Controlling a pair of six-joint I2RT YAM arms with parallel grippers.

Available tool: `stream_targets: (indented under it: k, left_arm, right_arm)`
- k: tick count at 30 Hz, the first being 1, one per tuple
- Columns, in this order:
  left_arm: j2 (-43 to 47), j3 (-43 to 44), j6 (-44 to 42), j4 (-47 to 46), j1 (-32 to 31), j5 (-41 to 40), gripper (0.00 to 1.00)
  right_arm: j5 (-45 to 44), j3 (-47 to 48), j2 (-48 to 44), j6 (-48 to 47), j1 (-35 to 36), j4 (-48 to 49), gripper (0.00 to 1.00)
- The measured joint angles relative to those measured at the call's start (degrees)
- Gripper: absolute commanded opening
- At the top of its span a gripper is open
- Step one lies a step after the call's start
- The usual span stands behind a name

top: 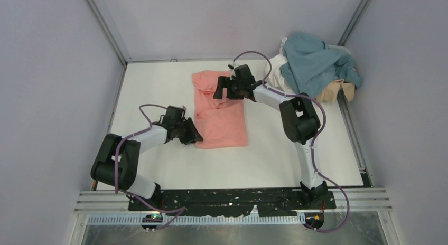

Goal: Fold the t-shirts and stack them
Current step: Fold the folded rectangular tshirt in 1/3 of the way

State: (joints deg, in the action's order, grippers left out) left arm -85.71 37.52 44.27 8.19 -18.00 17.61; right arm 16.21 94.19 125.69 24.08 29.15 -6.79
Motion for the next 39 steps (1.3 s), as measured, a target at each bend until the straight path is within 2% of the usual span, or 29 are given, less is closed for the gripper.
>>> stream_targets:
  k: [14, 31, 35, 39]
  left_arm:
    - [-0.2, 0.3, -0.2, 0.4, 0.0, 0.1, 0.27]
    - [0.2, 0.3, 0.2, 1.5, 0.2, 0.1, 0.29]
    - [0.6, 0.3, -0.3, 1.7, 0.0, -0.1, 0.39]
    - [1.8, 0.2, -0.9, 2.4, 0.0, -0.5, 0.43]
  right_arm:
    - [0.7, 7.0, 6.0, -0.1, 1.8, -2.3, 0.95]
    - [3.8, 17.7, 8.2, -0.7, 13.0, -2.4, 0.95]
    - [4.6, 15.4, 6.8, -1.3, 12.4, -1.9, 0.95]
    - [3.1, 3.0, -2.4, -2.2, 11.3, -1.2, 0.95]
